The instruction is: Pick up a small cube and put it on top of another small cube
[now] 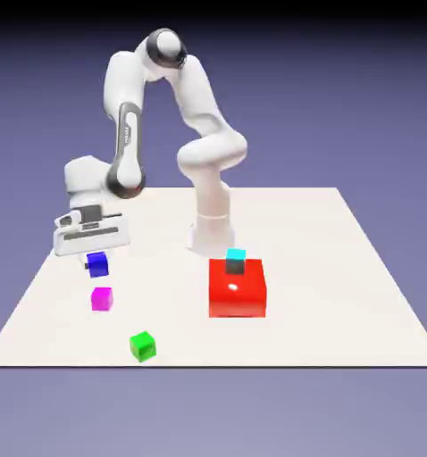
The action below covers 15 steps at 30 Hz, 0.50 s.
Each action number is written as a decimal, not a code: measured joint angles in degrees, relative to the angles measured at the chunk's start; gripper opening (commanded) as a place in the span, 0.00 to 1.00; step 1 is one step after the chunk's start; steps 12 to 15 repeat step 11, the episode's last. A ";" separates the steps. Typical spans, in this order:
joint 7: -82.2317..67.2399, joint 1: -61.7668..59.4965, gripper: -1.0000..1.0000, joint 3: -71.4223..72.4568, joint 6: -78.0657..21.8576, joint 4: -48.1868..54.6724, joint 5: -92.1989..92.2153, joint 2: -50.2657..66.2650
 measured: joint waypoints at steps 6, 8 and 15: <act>0.65 12.45 0.00 -11.95 5.08 1.20 -1.61 -2.58; 0.74 14.20 1.00 -13.63 5.86 1.36 -1.82 -2.95; 0.52 10.06 1.00 -9.65 4.16 0.97 -1.29 -2.09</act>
